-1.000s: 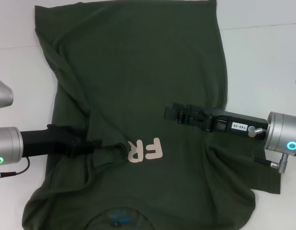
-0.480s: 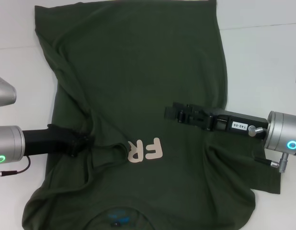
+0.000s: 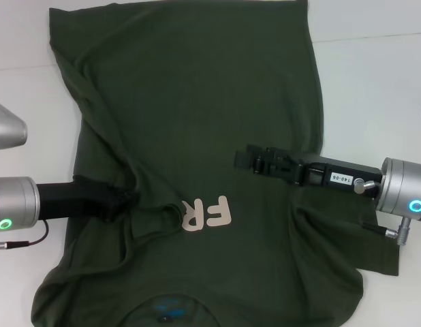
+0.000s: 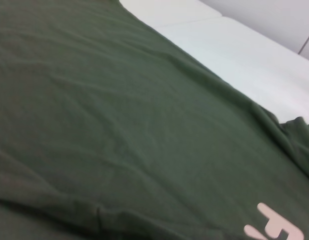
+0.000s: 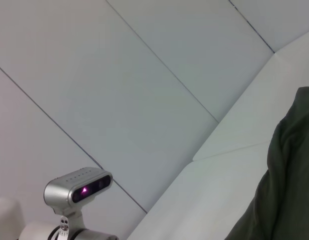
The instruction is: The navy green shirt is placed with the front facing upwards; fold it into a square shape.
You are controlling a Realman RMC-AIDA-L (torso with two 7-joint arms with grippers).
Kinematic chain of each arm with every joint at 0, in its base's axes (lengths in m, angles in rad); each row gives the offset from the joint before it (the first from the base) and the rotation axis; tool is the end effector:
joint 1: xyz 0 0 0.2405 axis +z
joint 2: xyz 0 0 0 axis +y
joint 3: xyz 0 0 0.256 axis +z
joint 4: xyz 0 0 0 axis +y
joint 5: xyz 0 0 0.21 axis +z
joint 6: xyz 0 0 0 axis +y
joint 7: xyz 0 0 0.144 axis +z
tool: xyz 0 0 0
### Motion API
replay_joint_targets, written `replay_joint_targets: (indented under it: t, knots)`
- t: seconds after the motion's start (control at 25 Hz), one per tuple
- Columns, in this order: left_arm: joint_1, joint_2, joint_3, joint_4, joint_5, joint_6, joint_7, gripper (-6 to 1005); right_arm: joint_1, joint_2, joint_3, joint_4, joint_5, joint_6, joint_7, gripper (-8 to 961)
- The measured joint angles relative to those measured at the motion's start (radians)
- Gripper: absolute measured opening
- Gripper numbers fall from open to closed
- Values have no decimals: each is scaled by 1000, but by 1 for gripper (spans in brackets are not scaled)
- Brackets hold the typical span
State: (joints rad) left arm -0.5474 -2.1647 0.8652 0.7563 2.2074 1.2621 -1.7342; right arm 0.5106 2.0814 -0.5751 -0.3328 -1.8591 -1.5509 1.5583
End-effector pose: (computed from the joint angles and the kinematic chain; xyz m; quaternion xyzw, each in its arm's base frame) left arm -0.2641 0.3471 -0.0453 -0.9269 -0.3282 -0.1011 0.1512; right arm 0.2724 0.3046 -0.0324 -0.8172 0.4277 0.3789 0.0758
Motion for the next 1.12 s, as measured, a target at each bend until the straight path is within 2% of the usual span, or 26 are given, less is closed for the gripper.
replay_joint_targets:
  t: [0.32, 0.68, 1.12]
  knots:
    - [-48, -4, 1, -20, -48, 21, -32, 107, -1, 1, 3, 0, 0, 0, -1, 748]
    - [-124, -7, 14, -138, -103, -11, -23, 105, -4, 2, 3, 0, 0, 0, -1, 748]
    - [-127, -7, 52, -166, -165, -24, -17, 122, -3, 2, 3, 0, 0, 0, -1, 749]
